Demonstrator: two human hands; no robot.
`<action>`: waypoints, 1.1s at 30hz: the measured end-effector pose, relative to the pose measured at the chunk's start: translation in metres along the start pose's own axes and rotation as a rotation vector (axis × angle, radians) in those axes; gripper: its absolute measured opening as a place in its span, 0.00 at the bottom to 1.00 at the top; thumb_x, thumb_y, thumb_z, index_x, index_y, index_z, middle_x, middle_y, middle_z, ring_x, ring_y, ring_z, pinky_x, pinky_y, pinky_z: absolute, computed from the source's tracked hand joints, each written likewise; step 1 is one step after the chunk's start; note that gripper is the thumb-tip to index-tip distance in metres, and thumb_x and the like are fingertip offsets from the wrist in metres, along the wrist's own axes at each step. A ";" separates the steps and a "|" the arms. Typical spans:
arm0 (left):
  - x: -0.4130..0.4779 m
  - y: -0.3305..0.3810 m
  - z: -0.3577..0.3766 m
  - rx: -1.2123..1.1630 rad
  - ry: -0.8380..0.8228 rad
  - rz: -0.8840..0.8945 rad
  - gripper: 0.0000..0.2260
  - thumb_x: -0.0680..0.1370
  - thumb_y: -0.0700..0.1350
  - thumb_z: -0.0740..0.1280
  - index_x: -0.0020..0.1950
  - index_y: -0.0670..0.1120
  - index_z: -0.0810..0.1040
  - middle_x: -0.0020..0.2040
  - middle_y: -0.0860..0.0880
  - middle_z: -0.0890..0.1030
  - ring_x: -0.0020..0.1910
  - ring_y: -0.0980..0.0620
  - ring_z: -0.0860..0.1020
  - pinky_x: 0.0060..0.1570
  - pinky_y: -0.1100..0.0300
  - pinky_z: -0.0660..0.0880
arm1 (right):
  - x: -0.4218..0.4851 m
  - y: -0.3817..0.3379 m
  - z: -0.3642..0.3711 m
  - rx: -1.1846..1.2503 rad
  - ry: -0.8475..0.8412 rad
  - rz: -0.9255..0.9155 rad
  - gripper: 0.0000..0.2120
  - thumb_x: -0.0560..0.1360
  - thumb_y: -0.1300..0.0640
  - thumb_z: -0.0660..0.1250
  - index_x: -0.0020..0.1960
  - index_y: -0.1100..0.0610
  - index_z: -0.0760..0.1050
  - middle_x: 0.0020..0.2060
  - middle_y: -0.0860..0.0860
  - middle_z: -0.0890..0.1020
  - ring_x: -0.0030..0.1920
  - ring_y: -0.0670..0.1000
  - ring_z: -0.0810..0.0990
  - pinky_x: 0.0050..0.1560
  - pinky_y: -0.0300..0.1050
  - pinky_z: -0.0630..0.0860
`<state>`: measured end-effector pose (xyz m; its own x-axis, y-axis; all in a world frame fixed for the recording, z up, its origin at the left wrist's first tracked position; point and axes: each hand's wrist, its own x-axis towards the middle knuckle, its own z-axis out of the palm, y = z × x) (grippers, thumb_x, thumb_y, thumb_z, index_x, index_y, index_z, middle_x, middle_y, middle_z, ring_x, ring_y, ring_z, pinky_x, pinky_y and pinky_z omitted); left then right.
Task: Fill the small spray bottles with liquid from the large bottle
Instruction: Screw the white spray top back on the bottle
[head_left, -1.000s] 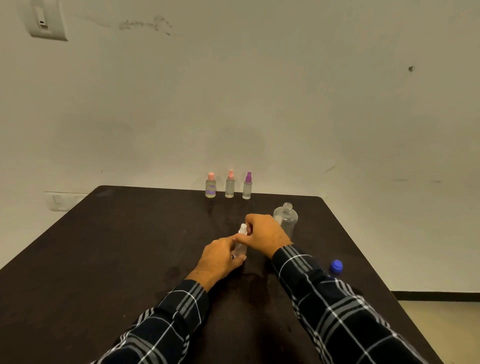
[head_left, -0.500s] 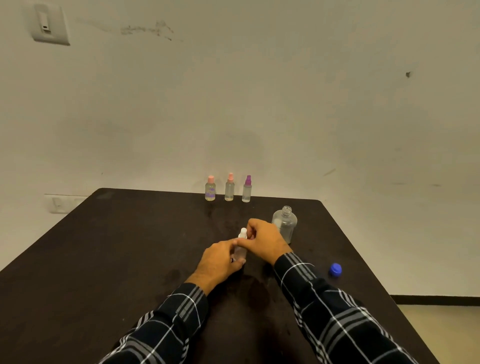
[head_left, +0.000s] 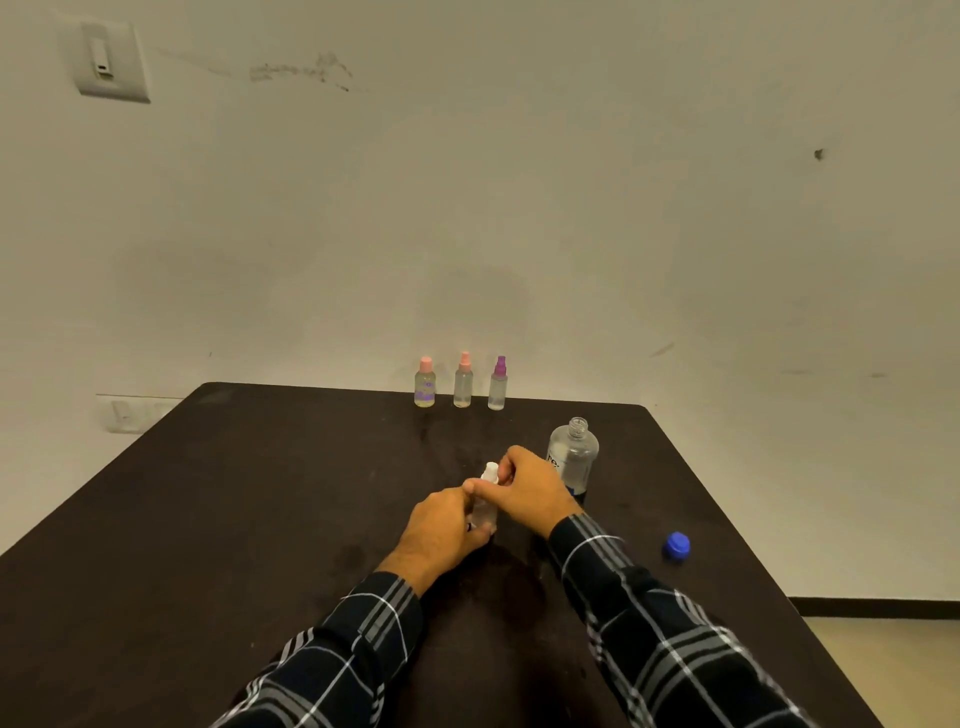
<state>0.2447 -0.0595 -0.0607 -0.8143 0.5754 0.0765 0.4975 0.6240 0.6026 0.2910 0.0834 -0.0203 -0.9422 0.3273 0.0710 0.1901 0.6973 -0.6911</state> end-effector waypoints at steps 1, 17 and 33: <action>0.000 0.000 0.000 -0.009 -0.006 0.006 0.14 0.78 0.52 0.71 0.62 0.50 0.78 0.52 0.52 0.82 0.50 0.53 0.80 0.53 0.60 0.75 | 0.000 0.003 -0.004 0.040 -0.087 -0.007 0.20 0.72 0.42 0.75 0.55 0.51 0.73 0.43 0.48 0.78 0.42 0.45 0.76 0.43 0.39 0.74; 0.002 -0.004 0.002 -0.005 0.005 0.058 0.16 0.77 0.53 0.72 0.63 0.52 0.78 0.54 0.54 0.82 0.51 0.55 0.80 0.53 0.60 0.76 | -0.003 0.015 -0.011 0.218 -0.224 -0.106 0.16 0.77 0.55 0.72 0.64 0.49 0.76 0.52 0.52 0.82 0.46 0.48 0.82 0.53 0.51 0.83; 0.002 -0.001 0.004 0.048 0.017 0.070 0.14 0.78 0.53 0.71 0.62 0.52 0.77 0.52 0.56 0.79 0.48 0.57 0.77 0.50 0.62 0.73 | -0.022 0.008 0.010 0.241 0.018 0.014 0.11 0.77 0.56 0.71 0.60 0.52 0.80 0.48 0.48 0.84 0.48 0.46 0.83 0.56 0.49 0.82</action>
<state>0.2439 -0.0573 -0.0644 -0.7817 0.6097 0.1310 0.5669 0.6071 0.5568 0.3105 0.0755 -0.0343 -0.9346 0.3486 0.0711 0.1302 0.5210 -0.8436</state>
